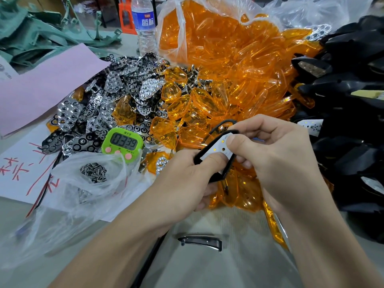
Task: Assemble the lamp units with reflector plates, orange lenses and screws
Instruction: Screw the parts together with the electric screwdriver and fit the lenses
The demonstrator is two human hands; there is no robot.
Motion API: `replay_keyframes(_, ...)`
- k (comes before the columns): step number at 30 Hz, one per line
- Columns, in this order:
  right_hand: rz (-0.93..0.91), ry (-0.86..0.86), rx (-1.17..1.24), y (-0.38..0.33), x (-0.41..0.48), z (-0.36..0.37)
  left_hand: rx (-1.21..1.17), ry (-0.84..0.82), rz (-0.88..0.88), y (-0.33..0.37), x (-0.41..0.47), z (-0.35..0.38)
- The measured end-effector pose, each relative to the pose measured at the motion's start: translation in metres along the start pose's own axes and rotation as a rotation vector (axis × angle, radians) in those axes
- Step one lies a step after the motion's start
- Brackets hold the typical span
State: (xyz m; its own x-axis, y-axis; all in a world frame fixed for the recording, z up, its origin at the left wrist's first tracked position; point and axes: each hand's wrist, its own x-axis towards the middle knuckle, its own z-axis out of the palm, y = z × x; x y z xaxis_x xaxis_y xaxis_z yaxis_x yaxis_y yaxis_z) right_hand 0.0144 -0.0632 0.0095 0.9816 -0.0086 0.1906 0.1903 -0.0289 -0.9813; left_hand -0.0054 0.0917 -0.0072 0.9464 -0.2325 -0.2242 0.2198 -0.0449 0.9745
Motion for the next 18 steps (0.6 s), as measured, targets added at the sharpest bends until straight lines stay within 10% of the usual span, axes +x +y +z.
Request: replay_keyframes(18, -0.008, -0.002, -0.037, 0.0013, 0.0007, 0.0028, -0.028, 0.016, -0.017, -0.0028, 0.0036, -0.0009)
